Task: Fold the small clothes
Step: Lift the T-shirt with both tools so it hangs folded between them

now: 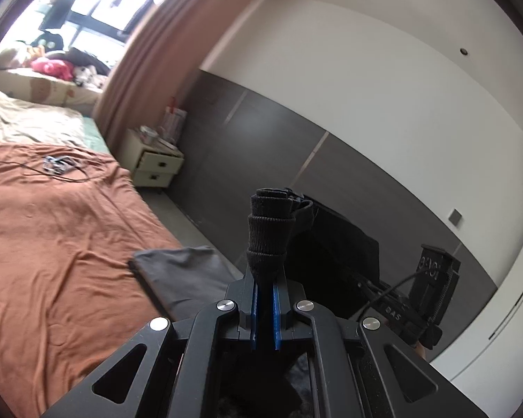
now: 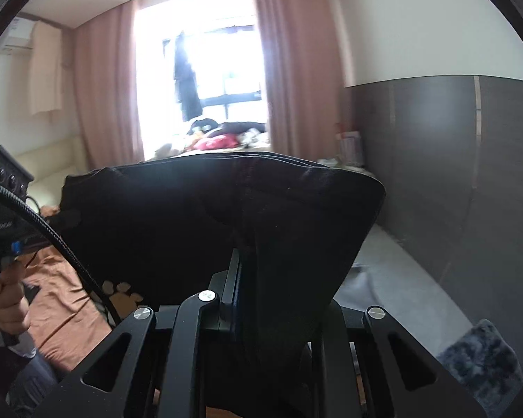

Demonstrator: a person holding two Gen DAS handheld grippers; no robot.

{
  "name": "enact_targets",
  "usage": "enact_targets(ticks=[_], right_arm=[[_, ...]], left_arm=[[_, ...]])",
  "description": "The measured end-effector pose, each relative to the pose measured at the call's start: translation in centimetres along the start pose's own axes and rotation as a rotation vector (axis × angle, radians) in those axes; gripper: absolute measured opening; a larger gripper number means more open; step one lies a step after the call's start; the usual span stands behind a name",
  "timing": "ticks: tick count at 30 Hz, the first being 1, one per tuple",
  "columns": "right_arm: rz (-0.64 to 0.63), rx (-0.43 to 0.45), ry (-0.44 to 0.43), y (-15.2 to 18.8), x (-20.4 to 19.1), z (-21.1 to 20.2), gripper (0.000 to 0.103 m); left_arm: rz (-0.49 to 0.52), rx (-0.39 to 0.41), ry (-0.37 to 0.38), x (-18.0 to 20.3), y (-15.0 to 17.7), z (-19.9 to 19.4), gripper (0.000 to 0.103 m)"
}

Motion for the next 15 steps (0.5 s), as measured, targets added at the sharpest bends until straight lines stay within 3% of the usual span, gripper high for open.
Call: enact_targets(ticks=[6, 15], right_arm=[[0.036, 0.019, 0.086, -0.7, 0.8, -1.8, 0.013], [0.08, 0.013, 0.193, -2.1, -1.9, -0.8, 0.013]], left_arm=[[0.033, -0.057, 0.048, 2.9, -0.8, 4.2, 0.006], [0.032, -0.143, 0.16, 5.2, -2.1, 9.6, 0.006]])
Point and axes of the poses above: each gripper's, at about its wrist camera, not at the fingertips, and z roughly the way its jaws point, x to its right, y to its underside, the point moved 10 cm from there along z, roughly the way its jaws point, and after that the axes turned 13 degrees about -x, right-handed, at the moved point
